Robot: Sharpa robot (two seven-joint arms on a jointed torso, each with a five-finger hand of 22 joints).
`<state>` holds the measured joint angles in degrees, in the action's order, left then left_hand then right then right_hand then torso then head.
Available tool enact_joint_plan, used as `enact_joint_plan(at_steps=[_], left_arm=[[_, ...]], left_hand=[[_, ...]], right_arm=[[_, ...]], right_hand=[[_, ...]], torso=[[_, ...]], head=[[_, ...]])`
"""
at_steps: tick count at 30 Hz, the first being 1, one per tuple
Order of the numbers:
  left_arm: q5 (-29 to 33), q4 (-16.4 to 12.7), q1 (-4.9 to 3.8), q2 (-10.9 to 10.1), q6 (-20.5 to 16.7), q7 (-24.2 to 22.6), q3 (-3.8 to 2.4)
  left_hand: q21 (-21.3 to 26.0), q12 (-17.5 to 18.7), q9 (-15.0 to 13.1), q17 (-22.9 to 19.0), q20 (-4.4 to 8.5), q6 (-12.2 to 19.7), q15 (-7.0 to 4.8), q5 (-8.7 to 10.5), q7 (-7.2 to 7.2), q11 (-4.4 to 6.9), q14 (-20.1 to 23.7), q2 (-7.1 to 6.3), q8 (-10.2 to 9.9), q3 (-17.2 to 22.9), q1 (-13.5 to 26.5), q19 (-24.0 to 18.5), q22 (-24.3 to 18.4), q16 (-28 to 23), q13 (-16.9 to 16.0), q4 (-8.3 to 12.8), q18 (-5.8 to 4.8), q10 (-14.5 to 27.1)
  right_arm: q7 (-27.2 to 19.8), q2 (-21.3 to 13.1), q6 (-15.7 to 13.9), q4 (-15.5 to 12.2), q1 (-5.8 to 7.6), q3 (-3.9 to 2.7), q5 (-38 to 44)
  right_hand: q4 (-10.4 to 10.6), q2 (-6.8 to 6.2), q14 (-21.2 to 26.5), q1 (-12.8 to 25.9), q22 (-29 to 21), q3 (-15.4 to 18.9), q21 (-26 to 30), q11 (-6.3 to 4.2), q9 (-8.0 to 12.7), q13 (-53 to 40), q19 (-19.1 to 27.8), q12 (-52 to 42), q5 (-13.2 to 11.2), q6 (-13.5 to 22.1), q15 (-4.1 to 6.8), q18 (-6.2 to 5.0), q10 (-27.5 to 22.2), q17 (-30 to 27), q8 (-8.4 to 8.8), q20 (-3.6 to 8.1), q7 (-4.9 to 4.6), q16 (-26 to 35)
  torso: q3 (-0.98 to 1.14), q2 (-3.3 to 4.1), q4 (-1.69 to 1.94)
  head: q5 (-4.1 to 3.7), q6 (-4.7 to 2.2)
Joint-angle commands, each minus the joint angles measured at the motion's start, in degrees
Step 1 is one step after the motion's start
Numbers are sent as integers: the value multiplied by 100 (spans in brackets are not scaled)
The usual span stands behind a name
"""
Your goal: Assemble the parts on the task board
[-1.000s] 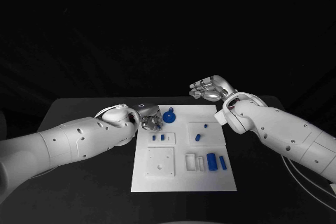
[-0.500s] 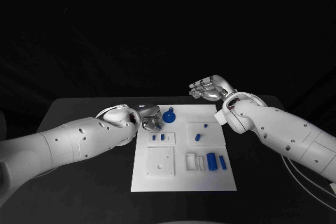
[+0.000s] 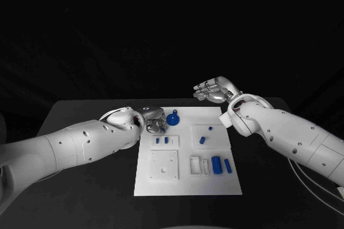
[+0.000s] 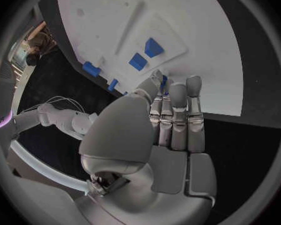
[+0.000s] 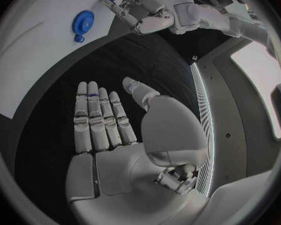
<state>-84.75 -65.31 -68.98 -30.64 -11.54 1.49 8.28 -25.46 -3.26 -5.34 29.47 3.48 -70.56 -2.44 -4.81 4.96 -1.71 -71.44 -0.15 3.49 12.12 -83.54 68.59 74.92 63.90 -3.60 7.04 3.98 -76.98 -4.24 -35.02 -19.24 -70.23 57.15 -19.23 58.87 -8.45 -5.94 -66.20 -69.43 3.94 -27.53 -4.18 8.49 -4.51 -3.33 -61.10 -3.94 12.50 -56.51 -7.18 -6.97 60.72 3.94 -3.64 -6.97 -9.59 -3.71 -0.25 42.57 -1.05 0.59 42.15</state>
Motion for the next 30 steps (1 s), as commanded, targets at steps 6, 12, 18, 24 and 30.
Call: enact_joint_plan(at_steps=[6,12,18,24,30], left_arm=[[5,30,14,50,301,53,8],[-28,90,15,83,471,89,23],[-34,162,30,146,526,74,75],[-15,198,48,175,567,-14,96],[9,208,53,169,513,-77,103]], left_hand=[[-29,-21,-11,-10,8,36,-1,-7,12,34,37,69,20,-15,-14,-29,119,35,-10,-32,93,3],[-24,-24,-17,-13,5,20,0,-4,10,38,55,83,24,-18,-12,-45,119,32,-12,-35,92,-12],[-26,-24,-29,-16,10,-6,-4,-6,5,46,53,100,24,-25,-3,-48,119,40,-13,-32,87,-36],[-21,-25,-63,-21,6,-81,-3,-10,-11,72,16,108,28,-36,23,-33,113,46,-18,-25,84,-119],[1,-23,-99,-30,6,-118,-6,10,-22,87,-38,109,25,-44,54,1,106,35,-18,-15,81,-168]], right_arm=[[-53,13,77,-2,0,-2,0],[-43,22,100,8,0,-2,0],[-43,36,112,16,0,-2,-1],[-33,40,156,26,0,-2,-3],[-29,43,217,33,0,-2,-6]], right_hand=[[15,28,27,56,-8,34,12,3,7,-4,18,12,43,42,-8,62,-23,-7,1,-10,8,7],[20,31,33,62,-8,38,12,5,8,-4,20,13,43,47,-11,63,-28,-8,2,-11,7,8],[20,31,33,62,-8,38,12,5,8,-4,20,13,43,47,-11,63,-28,-8,2,-11,7,8],[23,33,33,67,-8,53,12,5,7,-4,25,12,48,47,-11,63,-29,-7,1,-13,6,7],[34,41,44,80,-9,73,15,9,9,-4,33,12,51,57,-15,65,-41,-8,1,-17,5,8]], torso=[[2,1,6],[0,-1,2],[-4,0,0],[-4,-2,1],[-2,-2,8]], head=[[-2,15],[4,22],[-2,19],[2,22],[-2,32]])
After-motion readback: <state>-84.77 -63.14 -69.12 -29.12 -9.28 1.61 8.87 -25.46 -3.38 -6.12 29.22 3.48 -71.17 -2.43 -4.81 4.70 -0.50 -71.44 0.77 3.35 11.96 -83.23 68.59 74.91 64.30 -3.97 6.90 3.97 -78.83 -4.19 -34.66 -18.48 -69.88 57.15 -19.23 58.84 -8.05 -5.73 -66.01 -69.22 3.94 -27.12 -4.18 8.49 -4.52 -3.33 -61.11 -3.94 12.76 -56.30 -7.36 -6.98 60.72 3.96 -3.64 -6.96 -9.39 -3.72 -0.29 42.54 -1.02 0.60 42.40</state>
